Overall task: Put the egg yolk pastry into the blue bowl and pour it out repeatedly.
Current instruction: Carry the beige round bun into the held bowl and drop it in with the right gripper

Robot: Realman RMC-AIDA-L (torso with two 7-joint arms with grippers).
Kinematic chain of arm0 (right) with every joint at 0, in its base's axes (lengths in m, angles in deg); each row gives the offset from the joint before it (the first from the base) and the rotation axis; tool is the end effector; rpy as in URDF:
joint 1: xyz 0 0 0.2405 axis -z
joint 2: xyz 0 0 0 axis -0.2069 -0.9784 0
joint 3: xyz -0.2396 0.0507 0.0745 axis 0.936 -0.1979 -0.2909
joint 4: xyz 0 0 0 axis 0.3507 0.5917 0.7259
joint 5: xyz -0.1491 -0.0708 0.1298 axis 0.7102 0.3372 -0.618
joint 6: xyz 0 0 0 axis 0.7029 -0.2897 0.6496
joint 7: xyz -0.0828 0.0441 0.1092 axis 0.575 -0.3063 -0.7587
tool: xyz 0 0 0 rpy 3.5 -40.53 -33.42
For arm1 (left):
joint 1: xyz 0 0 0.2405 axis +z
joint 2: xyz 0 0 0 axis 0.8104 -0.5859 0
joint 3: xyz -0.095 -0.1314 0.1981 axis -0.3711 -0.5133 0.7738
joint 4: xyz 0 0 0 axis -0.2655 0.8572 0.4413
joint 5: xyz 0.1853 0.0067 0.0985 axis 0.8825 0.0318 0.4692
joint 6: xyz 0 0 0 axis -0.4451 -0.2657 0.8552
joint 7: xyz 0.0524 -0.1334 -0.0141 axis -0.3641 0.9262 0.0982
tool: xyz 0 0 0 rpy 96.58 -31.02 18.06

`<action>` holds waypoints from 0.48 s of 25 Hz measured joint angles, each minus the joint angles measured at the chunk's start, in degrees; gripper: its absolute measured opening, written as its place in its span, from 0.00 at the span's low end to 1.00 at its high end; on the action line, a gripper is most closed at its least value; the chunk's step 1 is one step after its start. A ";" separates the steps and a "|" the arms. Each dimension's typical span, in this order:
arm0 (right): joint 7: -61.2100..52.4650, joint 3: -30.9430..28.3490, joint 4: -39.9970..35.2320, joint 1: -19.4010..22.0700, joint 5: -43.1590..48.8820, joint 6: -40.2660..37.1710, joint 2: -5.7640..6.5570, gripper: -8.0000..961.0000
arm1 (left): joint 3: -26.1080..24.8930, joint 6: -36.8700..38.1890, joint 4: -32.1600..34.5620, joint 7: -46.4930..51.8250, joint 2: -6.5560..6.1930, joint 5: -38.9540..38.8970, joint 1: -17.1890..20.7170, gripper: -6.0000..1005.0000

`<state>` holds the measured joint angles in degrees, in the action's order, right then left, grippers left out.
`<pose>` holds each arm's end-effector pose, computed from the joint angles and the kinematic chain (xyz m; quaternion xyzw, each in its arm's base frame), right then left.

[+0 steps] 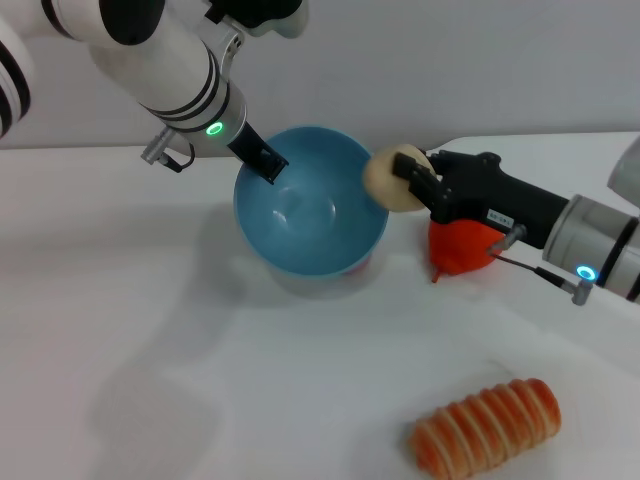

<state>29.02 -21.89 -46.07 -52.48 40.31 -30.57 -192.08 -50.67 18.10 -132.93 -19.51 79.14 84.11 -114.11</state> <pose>0.2430 0.3739 -0.0515 -0.8636 0.2385 0.3442 0.2807 -0.1248 0.4584 -0.0474 -0.8890 -0.2718 0.1681 0.3280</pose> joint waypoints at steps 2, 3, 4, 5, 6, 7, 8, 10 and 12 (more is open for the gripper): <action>-0.01 0.05 -0.06 -0.84 -0.01 -0.17 -0.01 0.10 | 0.00 0.01 0.00 0.02 0.01 -0.02 0.07 0.01; 0.00 0.11 -0.07 -1.33 -0.02 -0.23 -0.01 0.09 | 0.00 0.01 0.00 0.03 0.02 -0.02 0.09 0.01; 0.00 0.16 -0.06 -1.88 -0.03 -0.20 0.00 0.09 | 0.00 0.01 0.00 0.03 0.02 -0.03 0.12 0.01; 0.00 0.19 -0.02 -2.29 -0.03 -0.10 0.00 0.09 | 0.00 -0.01 0.00 0.04 0.03 -0.03 0.14 0.01; 0.02 0.21 0.04 -2.62 -0.03 0.08 0.00 0.09 | 0.00 -0.08 0.00 0.04 0.03 -0.03 0.14 0.01; 0.04 0.22 0.07 -2.88 0.01 0.26 0.00 0.09 | 0.00 -0.14 0.00 0.05 0.04 -0.03 0.14 0.01; 0.07 0.24 0.11 -3.11 0.10 0.42 -0.01 0.09 | 0.00 -0.16 0.00 0.05 0.04 -0.03 0.13 0.01; 0.12 0.29 0.30 -3.45 0.29 1.08 -0.01 0.09 | 0.00 -0.15 0.00 0.06 0.04 -0.03 0.14 0.01; 0.11 0.31 0.64 -3.93 0.37 2.81 -0.01 0.09 | 0.00 -0.07 0.00 0.07 0.04 -0.04 0.14 0.01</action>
<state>29.12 -21.58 -45.44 -56.41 40.68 -27.76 -192.09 -50.67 18.03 -132.93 -19.44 79.18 84.07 -113.97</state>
